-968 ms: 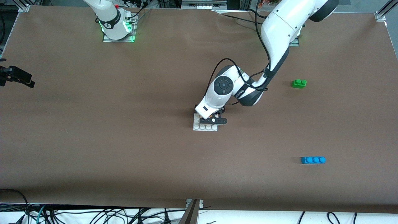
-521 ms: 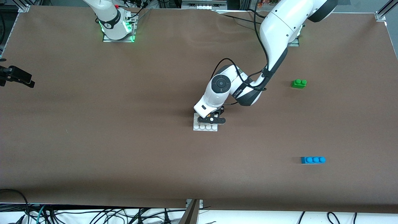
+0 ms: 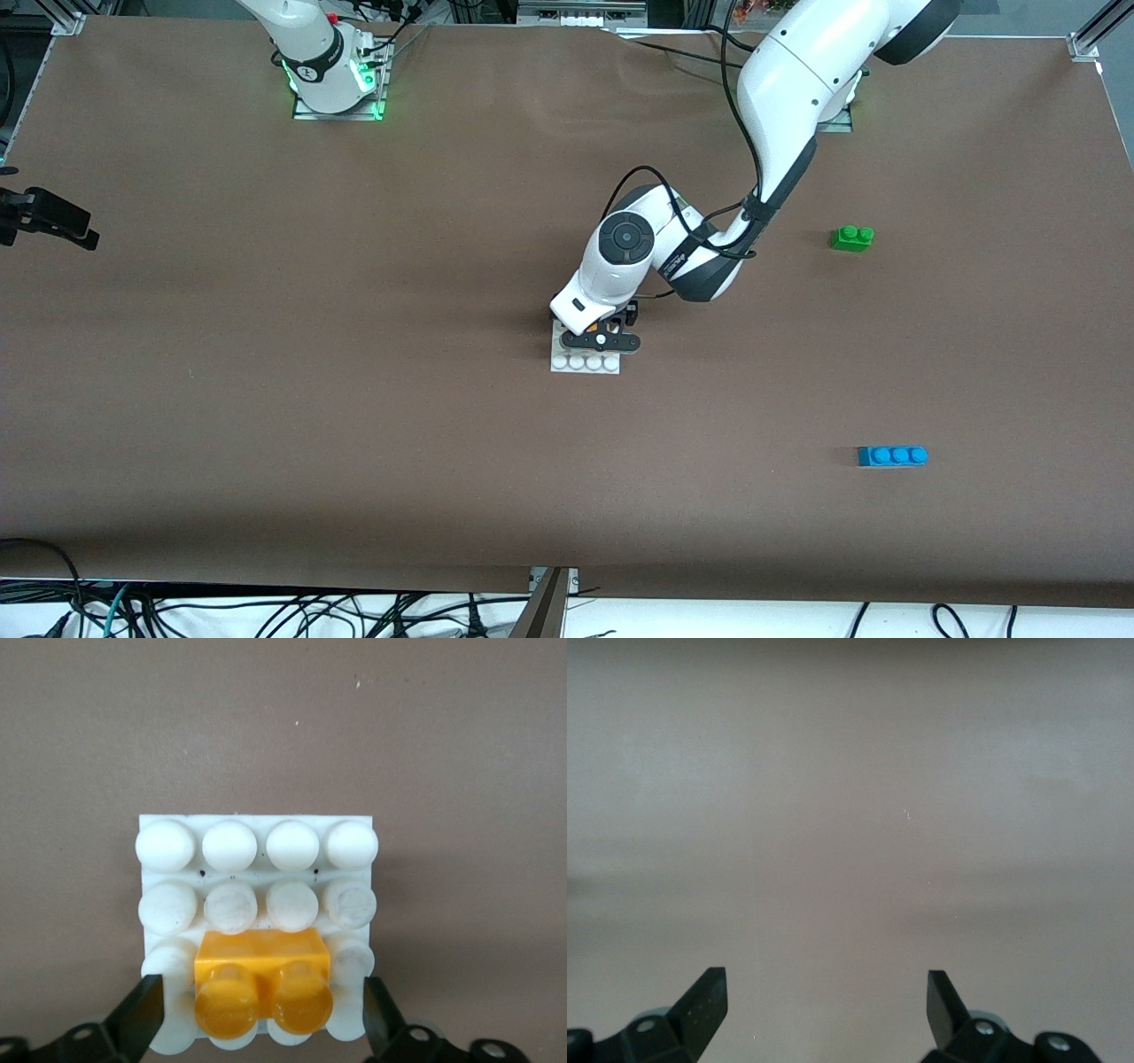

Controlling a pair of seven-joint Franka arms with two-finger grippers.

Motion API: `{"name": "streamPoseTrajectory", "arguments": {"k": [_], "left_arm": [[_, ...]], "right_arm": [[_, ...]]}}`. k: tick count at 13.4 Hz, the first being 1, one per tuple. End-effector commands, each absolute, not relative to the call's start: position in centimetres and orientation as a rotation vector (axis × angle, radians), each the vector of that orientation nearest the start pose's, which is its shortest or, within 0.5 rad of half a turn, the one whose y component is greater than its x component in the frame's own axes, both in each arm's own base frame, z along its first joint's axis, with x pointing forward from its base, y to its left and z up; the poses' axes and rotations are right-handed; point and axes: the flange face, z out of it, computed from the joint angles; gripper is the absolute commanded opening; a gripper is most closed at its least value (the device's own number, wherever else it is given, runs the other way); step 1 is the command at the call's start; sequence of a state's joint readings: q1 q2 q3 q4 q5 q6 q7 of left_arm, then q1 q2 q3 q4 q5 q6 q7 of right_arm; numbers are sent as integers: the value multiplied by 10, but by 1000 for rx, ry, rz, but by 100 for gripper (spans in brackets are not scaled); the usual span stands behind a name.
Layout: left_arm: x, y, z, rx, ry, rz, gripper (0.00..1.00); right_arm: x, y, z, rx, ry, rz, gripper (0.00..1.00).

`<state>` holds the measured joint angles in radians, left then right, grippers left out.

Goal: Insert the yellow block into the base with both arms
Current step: 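Lower the yellow block and press it onto the base plate studs, then open the left gripper and lift it off the yellow block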

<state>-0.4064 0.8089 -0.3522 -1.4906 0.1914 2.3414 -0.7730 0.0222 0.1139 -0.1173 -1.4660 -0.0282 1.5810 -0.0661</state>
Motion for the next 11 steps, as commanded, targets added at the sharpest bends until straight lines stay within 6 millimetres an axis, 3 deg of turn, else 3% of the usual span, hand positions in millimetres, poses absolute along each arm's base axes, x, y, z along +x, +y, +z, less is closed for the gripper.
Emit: {"name": "streamPoseTrajectory", "arguments": {"k": [1, 4, 8, 11], "left_arm": [[567, -456, 256, -3255, -17, -36, 100], [575, -427, 318, -3190, -35, -16, 100], [561, -397, 411, -3108, -80, 23, 100], [571, -340, 468, -3092, -19, 44, 100]], "right_arm": [[586, -55, 611, -3177, 23, -8, 100], [587, -54, 611, -3179, 20, -11, 100], [587, -54, 612, -3179, 20, -18, 100], [589, -53, 610, -3180, 17, -20, 100]]}}
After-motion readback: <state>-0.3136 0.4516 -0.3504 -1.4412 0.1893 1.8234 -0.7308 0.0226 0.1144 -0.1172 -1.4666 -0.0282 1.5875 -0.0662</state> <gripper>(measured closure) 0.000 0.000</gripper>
